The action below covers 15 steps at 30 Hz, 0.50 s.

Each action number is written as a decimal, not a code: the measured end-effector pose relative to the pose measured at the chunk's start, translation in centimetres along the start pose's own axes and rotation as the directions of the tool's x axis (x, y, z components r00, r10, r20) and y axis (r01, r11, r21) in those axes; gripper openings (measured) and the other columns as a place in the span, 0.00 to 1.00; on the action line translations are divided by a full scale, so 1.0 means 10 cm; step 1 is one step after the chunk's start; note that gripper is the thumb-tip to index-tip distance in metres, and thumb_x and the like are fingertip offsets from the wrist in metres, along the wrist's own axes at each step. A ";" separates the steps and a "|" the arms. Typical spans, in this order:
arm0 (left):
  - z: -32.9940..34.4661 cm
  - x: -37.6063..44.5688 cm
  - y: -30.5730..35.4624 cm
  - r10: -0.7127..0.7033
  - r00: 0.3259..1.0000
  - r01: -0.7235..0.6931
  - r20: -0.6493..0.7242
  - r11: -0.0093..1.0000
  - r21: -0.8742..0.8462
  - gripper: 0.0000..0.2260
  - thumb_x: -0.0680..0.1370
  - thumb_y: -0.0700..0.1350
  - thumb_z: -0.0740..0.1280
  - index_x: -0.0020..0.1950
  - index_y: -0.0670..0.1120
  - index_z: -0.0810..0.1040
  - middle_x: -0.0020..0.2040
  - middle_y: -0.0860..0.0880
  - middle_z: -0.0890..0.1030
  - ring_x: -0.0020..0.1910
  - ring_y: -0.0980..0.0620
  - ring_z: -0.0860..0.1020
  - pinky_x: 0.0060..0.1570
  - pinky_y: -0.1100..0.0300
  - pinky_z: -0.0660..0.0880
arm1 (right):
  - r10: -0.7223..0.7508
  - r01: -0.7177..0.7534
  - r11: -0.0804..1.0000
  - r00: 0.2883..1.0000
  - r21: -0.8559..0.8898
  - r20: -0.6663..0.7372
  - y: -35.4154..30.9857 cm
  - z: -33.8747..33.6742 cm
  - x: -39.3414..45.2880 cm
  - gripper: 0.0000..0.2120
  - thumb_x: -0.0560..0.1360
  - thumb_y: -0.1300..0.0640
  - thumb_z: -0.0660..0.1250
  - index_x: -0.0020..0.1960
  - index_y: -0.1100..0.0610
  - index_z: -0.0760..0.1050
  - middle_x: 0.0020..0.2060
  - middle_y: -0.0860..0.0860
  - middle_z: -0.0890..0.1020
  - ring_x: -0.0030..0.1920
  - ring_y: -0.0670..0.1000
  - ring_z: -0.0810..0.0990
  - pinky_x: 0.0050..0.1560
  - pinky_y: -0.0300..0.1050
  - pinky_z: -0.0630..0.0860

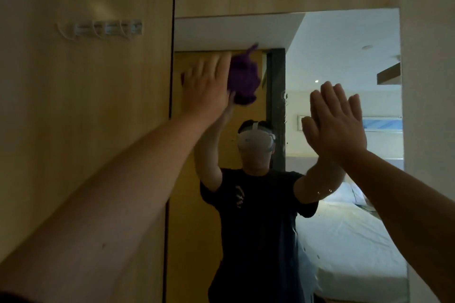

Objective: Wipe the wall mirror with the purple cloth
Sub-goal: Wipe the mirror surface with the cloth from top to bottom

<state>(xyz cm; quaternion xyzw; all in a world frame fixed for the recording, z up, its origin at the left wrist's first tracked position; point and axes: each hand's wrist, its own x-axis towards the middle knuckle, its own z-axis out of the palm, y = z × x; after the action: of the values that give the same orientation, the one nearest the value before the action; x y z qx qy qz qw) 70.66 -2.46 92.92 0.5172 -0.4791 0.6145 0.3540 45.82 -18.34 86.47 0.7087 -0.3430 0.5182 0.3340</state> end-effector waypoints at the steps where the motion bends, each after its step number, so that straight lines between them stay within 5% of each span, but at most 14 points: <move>1: 0.03 0.25 0.03 0.014 1.000 -0.015 0.004 1.000 0.022 0.27 0.77 0.50 0.61 0.75 0.43 0.65 0.66 0.41 0.73 0.62 0.40 0.72 0.61 0.46 0.68 | -0.008 0.008 1.000 1.000 -0.010 -0.010 0.02 0.03 0.00 0.33 0.81 0.38 0.41 0.80 0.55 0.55 0.80 0.56 0.53 0.80 0.57 0.46 0.78 0.63 0.46; 6: 0.37 0.67 0.26 0.043 0.966 -0.049 0.255 0.999 0.018 0.33 0.81 0.61 0.57 0.81 0.54 0.46 0.80 0.43 0.54 0.78 0.40 0.53 0.75 0.41 0.51 | -0.029 0.028 1.000 0.997 -0.006 -0.070 0.06 0.08 0.00 0.33 0.81 0.38 0.40 0.79 0.55 0.58 0.80 0.56 0.56 0.80 0.58 0.49 0.77 0.63 0.48; 10: 0.48 0.37 0.33 0.146 0.964 -0.157 0.224 0.987 0.033 0.33 0.80 0.68 0.47 0.80 0.53 0.51 0.81 0.44 0.51 0.79 0.41 0.50 0.76 0.41 0.48 | -0.042 0.044 0.999 0.994 0.024 -0.100 0.06 0.09 -0.02 0.31 0.81 0.39 0.44 0.78 0.56 0.60 0.79 0.56 0.57 0.80 0.58 0.50 0.78 0.63 0.47; 15: 0.45 -0.26 0.51 0.189 0.961 -0.195 0.200 0.981 0.008 0.31 0.81 0.65 0.53 0.79 0.49 0.59 0.79 0.42 0.57 0.78 0.40 0.55 0.75 0.40 0.55 | -0.052 0.057 0.997 0.994 0.053 -0.096 0.06 0.06 -0.03 0.29 0.81 0.42 0.48 0.76 0.56 0.61 0.79 0.56 0.58 0.80 0.58 0.50 0.78 0.62 0.46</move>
<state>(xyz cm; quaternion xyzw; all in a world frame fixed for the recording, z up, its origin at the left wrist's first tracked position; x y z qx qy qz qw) 67.77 -8.07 89.27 0.5317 -0.5514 0.5979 0.2362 45.57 -19.06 86.14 0.7015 -0.2928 0.5511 0.3442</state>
